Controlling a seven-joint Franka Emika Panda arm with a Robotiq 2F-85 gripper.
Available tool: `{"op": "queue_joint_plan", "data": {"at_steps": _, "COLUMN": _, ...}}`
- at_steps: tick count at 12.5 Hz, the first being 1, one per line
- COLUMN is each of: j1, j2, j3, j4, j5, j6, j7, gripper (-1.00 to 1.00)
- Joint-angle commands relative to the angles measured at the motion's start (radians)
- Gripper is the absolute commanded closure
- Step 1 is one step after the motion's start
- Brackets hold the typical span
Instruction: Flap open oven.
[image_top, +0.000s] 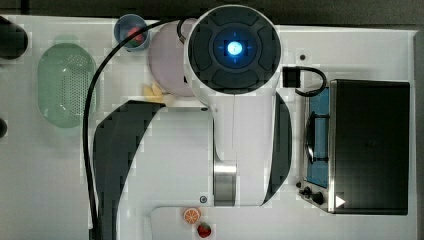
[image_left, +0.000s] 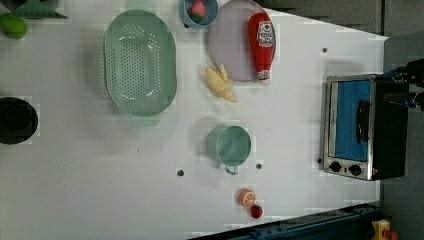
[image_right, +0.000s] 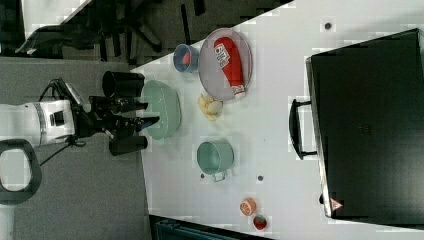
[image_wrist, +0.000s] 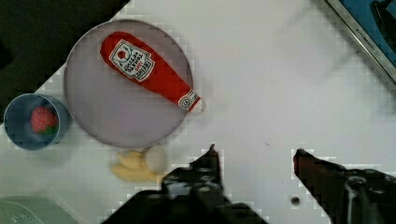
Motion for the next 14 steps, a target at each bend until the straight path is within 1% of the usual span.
{"op": "queue_joint_plan", "data": {"at_steps": 1, "j1": -0.046, "j2": -0.402, "j3": -0.025, "j4": -0.26, "j5": 0.014, "j6": -0.159, "j7": 0.093, "gripper": -0.58}}
{"op": "queue_joint_plan", "data": {"at_steps": 3, "j1": -0.046, "j2": -0.402, "j3": -0.025, "j4": -0.26, "j5": 0.014, "j6": -0.159, "j7": 0.093, "gripper": -1.0}}
{"op": "queue_joint_plan", "data": {"at_steps": 5, "j1": -0.046, "j2": -0.402, "j3": -0.026, "j4": -0.26, "j5": 0.014, "j6": -0.159, "j7": 0.093, "gripper": -1.0}}
{"op": "queue_joint_plan", "data": {"at_steps": 6, "j1": -0.046, "j2": -0.402, "j3": -0.026, "j4": -0.26, "j5": 0.014, "j6": -0.159, "j7": 0.093, "gripper": -0.9}}
{"op": "queue_joint_plan", "data": {"at_steps": 9, "j1": -0.047, "j2": -0.399, "j3": -0.028, "j4": -0.262, "j5": 0.014, "j6": -0.155, "j7": 0.093, "gripper": -0.14}}
{"op": "queue_joint_plan", "data": {"at_steps": 12, "j1": -0.048, "j2": -0.37, "j3": -0.05, "j4": -0.268, "j5": 0.014, "j6": -0.152, "j7": 0.09, "gripper": 0.56}}
{"op": "queue_joint_plan", "data": {"at_steps": 13, "j1": -0.048, "j2": -0.356, "j3": -0.063, "j4": -0.274, "j5": 0.013, "j6": -0.152, "j7": 0.089, "gripper": 0.65}}
{"op": "queue_joint_plan", "data": {"at_steps": 14, "j1": -0.048, "j2": -0.339, "j3": -0.078, "j4": -0.28, "j5": 0.013, "j6": -0.15, "j7": 0.071, "gripper": 0.65}}
